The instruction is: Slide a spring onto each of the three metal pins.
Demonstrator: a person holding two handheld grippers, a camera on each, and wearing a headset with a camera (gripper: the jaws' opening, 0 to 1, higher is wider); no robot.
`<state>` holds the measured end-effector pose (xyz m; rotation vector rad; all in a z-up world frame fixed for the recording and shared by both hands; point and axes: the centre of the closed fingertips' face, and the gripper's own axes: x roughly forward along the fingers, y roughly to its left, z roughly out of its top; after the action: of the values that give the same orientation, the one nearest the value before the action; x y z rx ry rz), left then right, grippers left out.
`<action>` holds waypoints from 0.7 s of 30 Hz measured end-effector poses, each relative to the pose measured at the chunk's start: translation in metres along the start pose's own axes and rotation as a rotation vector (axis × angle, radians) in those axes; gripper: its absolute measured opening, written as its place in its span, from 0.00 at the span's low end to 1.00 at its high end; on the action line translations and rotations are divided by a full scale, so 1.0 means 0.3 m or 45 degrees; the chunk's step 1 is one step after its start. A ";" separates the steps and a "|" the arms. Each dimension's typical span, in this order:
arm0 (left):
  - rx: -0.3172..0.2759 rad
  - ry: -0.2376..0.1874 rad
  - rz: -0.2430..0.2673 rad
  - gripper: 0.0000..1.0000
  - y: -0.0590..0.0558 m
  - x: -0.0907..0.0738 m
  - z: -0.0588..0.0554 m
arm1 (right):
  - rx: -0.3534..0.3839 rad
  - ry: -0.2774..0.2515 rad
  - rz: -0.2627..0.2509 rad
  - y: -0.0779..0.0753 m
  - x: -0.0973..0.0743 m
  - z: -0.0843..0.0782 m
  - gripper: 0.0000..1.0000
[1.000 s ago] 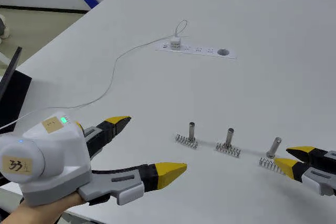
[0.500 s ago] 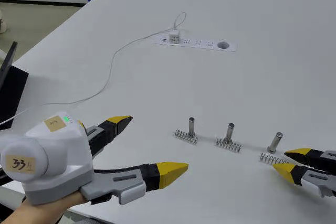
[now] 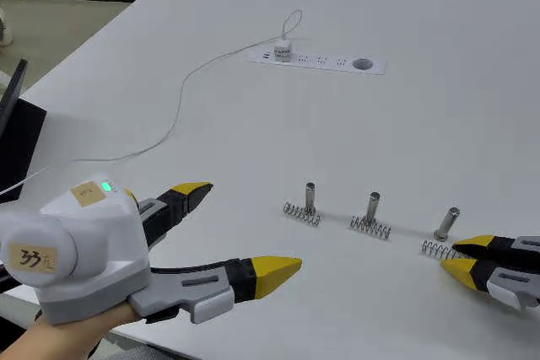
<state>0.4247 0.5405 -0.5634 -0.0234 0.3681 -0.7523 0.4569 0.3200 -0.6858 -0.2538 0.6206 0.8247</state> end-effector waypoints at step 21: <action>0.022 0.002 -0.009 0.91 -0.018 -0.015 0.014 | -0.055 0.032 0.003 0.010 -0.016 0.000 0.10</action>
<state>0.4196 0.5390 -0.5571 -0.0081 0.3631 -0.7624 0.4520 0.3190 -0.6829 -0.3031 0.6270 0.8388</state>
